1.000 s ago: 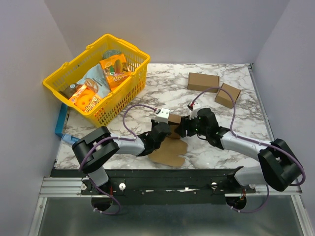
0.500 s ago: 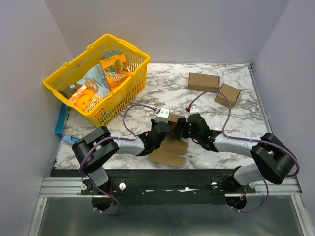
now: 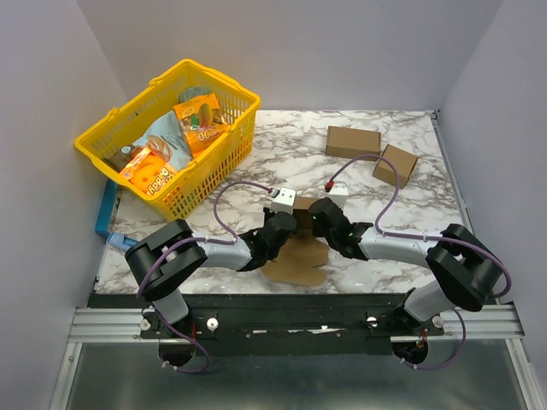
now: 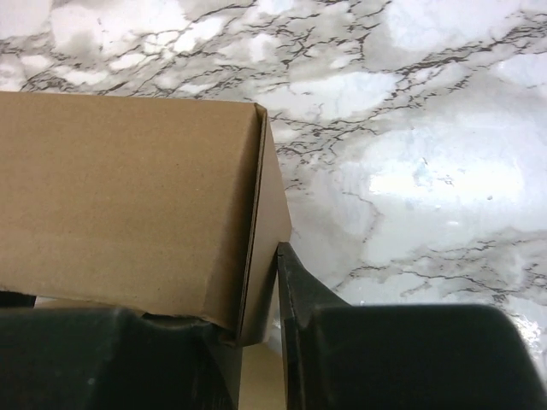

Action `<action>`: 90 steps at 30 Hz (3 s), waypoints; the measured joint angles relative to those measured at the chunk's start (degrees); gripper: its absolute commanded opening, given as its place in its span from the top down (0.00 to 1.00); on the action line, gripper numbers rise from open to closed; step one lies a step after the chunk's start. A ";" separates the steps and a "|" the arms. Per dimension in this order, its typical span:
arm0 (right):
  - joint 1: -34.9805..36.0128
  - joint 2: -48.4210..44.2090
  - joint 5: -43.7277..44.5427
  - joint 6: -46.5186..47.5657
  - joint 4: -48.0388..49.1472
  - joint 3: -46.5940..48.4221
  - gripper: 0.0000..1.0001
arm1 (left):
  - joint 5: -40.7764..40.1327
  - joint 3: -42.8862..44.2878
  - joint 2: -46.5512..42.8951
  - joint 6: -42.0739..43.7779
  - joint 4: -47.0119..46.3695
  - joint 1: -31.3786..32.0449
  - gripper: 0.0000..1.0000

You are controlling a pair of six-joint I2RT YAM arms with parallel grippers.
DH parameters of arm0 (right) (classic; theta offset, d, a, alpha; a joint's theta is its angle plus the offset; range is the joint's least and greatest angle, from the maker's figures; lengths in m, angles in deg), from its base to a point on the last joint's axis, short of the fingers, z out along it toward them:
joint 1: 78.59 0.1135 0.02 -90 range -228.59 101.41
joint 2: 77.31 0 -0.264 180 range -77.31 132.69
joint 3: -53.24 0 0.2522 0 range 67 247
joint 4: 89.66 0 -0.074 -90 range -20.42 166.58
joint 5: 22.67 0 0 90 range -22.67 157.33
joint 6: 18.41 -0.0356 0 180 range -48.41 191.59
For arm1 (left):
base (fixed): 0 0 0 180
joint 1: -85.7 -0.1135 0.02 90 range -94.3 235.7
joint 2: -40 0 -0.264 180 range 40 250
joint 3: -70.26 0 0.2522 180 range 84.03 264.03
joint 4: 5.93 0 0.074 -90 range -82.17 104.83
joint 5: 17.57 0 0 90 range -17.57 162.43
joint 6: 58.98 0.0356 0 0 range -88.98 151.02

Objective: Fold the paper box

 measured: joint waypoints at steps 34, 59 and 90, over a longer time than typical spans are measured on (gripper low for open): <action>1.03 4.90 10.58 -15.93 -21.64 10.43 0.99 | 1.79 0.02 -0.04 -0.33 -0.81 0.42 1.00; 1.03 8.28 12.04 -28.81 -36.59 17.42 0.85 | 6.97 -0.31 -0.70 -1.73 -2.05 -1.20 1.00; 0.85 -25.00 -13.64 3.21 -36.94 12.31 0.01 | 22.10 21.68 1.03 11.50 38.84 -8.00 1.00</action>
